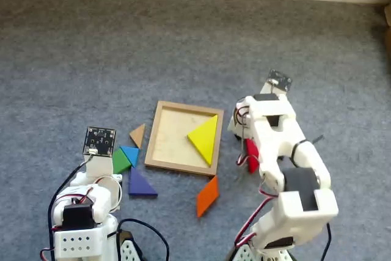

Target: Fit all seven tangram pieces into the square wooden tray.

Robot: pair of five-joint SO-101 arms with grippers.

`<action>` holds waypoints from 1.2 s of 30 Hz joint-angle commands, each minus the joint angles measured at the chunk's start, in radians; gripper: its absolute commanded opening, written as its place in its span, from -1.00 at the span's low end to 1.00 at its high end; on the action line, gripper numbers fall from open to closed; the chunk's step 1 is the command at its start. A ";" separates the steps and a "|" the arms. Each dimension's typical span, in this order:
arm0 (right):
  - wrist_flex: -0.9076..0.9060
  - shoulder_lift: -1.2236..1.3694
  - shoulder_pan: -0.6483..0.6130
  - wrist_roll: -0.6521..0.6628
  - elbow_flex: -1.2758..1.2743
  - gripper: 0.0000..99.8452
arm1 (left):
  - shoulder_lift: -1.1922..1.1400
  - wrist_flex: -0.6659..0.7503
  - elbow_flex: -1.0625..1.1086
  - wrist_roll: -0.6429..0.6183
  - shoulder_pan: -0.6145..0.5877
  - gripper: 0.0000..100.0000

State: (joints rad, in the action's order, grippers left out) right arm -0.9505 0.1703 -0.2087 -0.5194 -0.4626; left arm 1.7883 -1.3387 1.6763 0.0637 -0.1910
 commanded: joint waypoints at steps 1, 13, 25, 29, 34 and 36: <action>-0.004 0.038 -0.010 -0.012 0.081 -0.16 | 0.027 -0.006 0.021 -0.003 -0.008 -0.99; -0.008 0.042 -0.005 -0.011 0.087 -0.25 | 0.027 -0.006 0.021 -0.003 -0.008 -0.99; -0.010 0.041 0.013 0.068 0.084 -0.47 | 0.027 -0.006 0.021 -0.003 -0.008 -0.99; -0.071 0.038 0.025 0.071 0.091 -0.47 | 0.027 -0.006 0.021 -0.003 -0.008 -0.99; -0.085 -0.061 0.021 0.137 0.076 -0.47 | 0.027 -0.006 0.021 -0.003 -0.008 -0.99; -0.079 -0.108 0.021 0.140 0.042 -0.47 | 0.027 -0.006 0.021 -0.003 -0.008 -0.99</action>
State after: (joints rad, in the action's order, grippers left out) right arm -1.0242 0.1642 -0.1933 -0.3997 -0.4120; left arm 1.7883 -1.3387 1.6763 0.0637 -0.1910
